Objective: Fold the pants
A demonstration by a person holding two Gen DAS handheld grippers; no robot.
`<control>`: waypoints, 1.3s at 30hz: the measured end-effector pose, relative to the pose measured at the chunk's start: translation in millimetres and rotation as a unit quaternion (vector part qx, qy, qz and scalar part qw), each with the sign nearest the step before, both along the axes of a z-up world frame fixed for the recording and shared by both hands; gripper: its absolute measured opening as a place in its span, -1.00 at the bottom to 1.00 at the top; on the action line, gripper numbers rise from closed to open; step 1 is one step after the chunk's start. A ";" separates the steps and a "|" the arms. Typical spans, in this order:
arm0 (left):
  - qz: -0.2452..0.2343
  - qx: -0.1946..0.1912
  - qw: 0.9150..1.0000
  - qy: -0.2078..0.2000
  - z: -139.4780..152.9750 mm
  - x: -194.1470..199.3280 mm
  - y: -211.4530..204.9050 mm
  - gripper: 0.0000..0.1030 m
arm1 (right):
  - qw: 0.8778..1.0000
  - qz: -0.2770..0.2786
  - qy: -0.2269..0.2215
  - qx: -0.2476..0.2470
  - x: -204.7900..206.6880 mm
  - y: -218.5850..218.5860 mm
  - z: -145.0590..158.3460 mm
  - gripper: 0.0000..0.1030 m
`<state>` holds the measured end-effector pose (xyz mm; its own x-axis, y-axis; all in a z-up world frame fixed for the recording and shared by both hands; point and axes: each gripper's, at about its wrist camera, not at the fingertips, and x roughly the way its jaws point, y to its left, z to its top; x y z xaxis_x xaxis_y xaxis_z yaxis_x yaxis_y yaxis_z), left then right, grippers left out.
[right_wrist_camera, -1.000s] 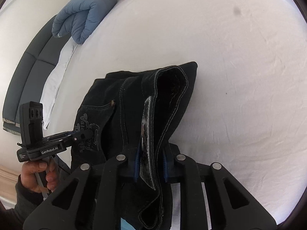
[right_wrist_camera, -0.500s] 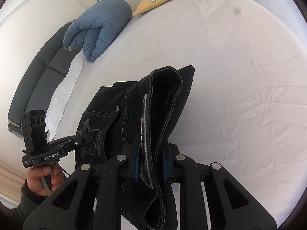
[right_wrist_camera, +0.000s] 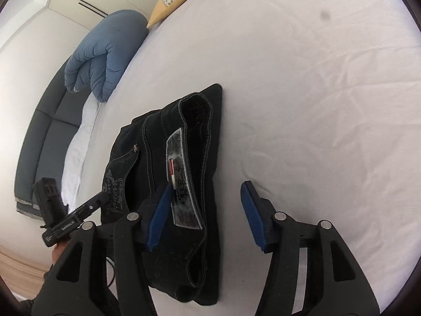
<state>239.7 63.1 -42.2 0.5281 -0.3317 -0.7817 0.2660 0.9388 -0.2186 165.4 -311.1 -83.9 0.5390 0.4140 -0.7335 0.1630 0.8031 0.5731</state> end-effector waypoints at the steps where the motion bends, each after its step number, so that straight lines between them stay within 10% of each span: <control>1: 0.010 0.004 0.999 -0.032 11.0 -11.6 2.8 0.80 | 1.000 -0.008 -0.015 -0.024 -9.0 -0.9 14.2 0.04; 5: 0.042 0.003 0.979 -0.198 82.8 -77.1 10.5 1.00 | 0.984 -0.037 -0.109 -0.139 -57.3 16.4 94.6 0.04; 8: 0.059 0.030 0.948 -0.310 130.8 -128.4 15.2 1.00 | 0.953 -0.067 -0.205 -0.214 -94.7 32.5 165.1 0.10; 10: 0.069 0.050 0.924 -0.373 159.2 -156.7 12.4 1.00 | 0.923 -0.095 -0.269 -0.256 -122.5 49.9 209.4 0.48; 13: 0.105 0.062 0.894 -0.432 202.4 -201.9 18.0 1.00 | 0.848 -0.146 -0.401 -0.316 -182.1 73.9 268.5 1.00; 16: 0.117 0.017 0.900 -0.420 237.4 -222.2 36.6 1.00 | 0.794 -0.166 -0.462 -0.359 -221.7 94.5 308.2 1.00; 19: 0.105 -0.015 0.903 -0.415 260.1 -242.0 49.5 1.00 | 0.788 -0.148 -0.469 -0.370 -240.6 104.4 332.4 1.00; 24: 0.128 0.044 0.865 -0.483 301.4 -284.5 57.2 1.00 | 0.770 -0.159 -0.495 -0.369 -288.7 131.8 370.3 1.00; 29: 0.131 0.070 0.876 -0.460 323.1 -282.3 65.9 1.00 | 0.778 -0.168 -0.497 -0.345 -332.7 141.8 399.6 1.00; 33: 0.146 0.057 0.904 -0.397 311.1 -261.5 66.1 1.00 | 0.796 -0.143 -0.487 -0.329 -345.4 154.0 408.4 1.00; 39: 0.129 0.068 0.956 -0.254 239.7 -209.5 42.1 1.00 | 0.855 -0.114 -0.366 -0.349 -318.7 164.7 365.0 1.00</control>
